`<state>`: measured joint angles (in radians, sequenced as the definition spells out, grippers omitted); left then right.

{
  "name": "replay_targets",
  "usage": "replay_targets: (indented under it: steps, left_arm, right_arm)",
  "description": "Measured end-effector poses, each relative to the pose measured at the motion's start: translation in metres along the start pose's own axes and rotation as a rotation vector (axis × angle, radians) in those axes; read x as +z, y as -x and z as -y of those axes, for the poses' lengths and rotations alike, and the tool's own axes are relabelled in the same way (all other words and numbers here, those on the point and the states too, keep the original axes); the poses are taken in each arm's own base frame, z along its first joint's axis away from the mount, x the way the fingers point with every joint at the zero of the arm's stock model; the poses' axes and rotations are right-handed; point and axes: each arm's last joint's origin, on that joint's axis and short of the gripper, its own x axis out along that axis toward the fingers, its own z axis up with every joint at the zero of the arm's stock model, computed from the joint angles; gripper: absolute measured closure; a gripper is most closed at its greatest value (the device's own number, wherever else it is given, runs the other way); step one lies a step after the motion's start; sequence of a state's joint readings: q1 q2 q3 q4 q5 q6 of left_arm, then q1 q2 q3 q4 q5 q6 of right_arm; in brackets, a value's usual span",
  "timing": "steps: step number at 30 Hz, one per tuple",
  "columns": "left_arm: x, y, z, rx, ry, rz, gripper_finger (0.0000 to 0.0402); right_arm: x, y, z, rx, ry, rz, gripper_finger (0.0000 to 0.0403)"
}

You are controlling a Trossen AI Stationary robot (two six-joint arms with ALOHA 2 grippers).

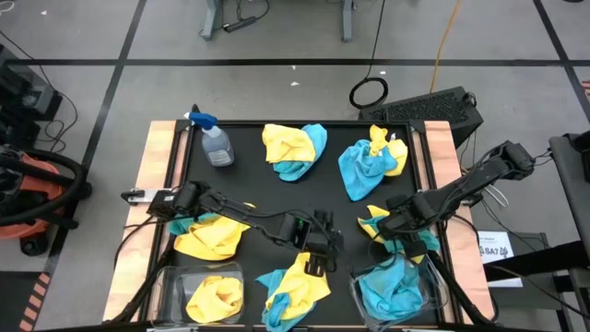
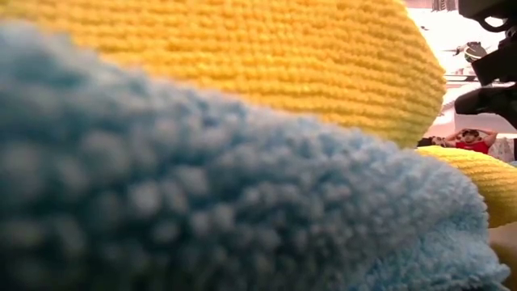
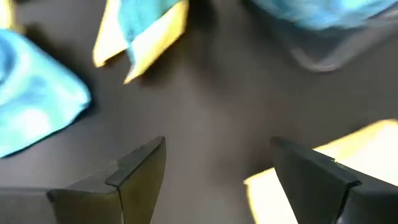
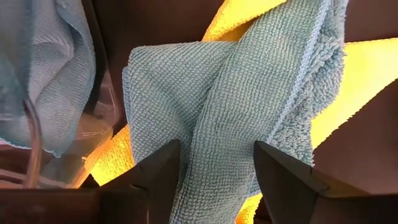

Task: Sort microfiber towel by color & place in baskets
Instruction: Put the yellow towel into the left transparent bin

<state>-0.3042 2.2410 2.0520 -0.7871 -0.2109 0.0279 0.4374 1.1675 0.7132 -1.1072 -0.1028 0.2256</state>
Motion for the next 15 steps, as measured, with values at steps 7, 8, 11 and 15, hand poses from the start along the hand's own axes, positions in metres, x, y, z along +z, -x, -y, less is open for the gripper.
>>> replay_targets:
  steps: [7,8,11,15]
  left_arm:
    - [-0.003,0.004,0.015,-0.227,0.026,-0.036,0.0107]
    - [-0.005,0.0,0.017,-0.244,0.029,-0.053,0.0107]
    - [-0.014,-0.005,0.022,-0.296,0.053,-0.137,0.0107]
    - [-0.016,-0.006,0.028,-0.387,0.08,-0.165,0.0107]
  right_arm:
    - [-0.004,0.005,0.0,0.01,0.005,0.037,0.0204]
    - [-0.004,0.006,0.0,0.011,0.005,0.044,0.0204]
    - [-0.007,0.01,0.0,0.017,0.008,0.066,0.0204]
    - [-0.009,0.014,0.001,0.025,0.012,0.102,0.0204]
